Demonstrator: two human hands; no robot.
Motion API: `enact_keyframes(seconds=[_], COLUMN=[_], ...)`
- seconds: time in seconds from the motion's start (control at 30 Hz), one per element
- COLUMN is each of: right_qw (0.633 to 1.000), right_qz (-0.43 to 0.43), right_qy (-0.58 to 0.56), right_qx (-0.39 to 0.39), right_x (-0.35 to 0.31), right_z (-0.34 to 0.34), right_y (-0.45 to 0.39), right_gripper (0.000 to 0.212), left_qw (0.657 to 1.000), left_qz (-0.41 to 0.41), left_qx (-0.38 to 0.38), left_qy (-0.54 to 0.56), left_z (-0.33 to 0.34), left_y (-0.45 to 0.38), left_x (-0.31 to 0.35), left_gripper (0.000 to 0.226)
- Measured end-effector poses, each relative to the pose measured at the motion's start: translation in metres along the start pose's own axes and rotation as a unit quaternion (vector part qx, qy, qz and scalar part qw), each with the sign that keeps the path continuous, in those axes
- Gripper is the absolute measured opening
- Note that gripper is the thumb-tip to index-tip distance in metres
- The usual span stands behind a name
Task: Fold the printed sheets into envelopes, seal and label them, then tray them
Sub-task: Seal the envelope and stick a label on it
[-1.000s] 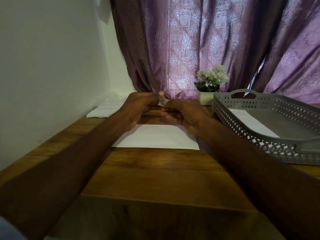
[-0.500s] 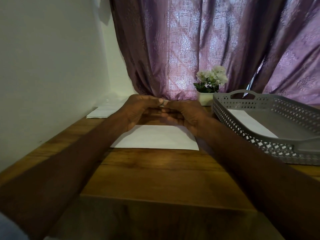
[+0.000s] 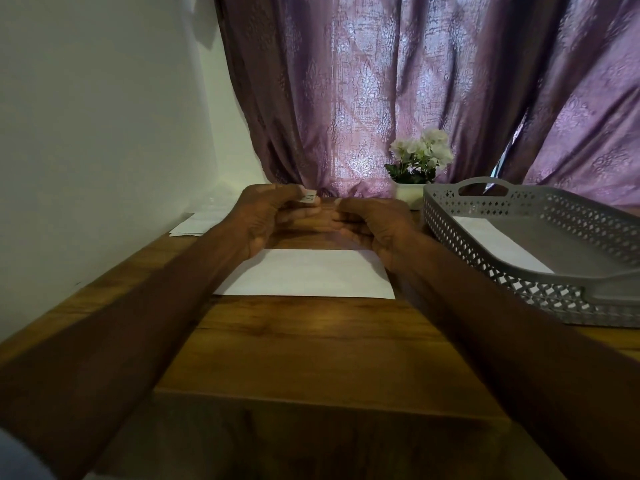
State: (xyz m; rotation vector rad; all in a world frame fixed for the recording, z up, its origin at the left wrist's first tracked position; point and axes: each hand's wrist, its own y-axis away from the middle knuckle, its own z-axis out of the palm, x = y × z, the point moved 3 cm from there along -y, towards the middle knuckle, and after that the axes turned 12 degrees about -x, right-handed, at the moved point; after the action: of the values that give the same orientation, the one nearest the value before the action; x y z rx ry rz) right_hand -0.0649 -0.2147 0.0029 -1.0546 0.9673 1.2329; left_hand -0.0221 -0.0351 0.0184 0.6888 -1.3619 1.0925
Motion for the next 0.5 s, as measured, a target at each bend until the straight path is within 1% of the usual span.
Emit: enact_keyframes(seconds=[0.03,0.1,0.23,0.3,0.4,0.5], right_qw=[1.0,1.0,0.999,0.999,0.999,0.998], right_qz=[-0.005,-0.017,-0.022,-0.025,-0.023,-0.02], right_qy=[-0.01,-0.024,0.022,0.041,0.038,0.044], right_qx=[0.003,-0.001,-0.006,-0.005,0.012,0.026], right_x=[-0.003,-0.01,-0.011,-0.009,-0.008,-0.008], right_z=[-0.003,-0.006,0.001,0.002,0.001,-0.003], right_y=[0.001,0.003,0.005,0.004,0.005,0.005], right_gripper=[0.024,0.029,0.046,0.041,0.019,0.02], left_qw=[1.0,1.0,0.999,0.999,0.999,0.999], left_qz=[0.004,0.004,-0.004,-0.006,-0.009,-0.012], left_qx=[0.001,0.0,-0.007,-0.017,-0.037,-0.04], left_qy=[0.018,0.016,-0.042,-0.049,-0.035,-0.035], left_z=[-0.004,-0.007,0.004,0.011,0.016,0.018], left_y=[-0.001,0.001,0.004,0.006,0.009,0.009], left_x=[0.002,0.004,-0.001,-0.003,-0.004,-0.005], left_gripper=[0.024,0.019,0.028,0.028,0.024,0.022])
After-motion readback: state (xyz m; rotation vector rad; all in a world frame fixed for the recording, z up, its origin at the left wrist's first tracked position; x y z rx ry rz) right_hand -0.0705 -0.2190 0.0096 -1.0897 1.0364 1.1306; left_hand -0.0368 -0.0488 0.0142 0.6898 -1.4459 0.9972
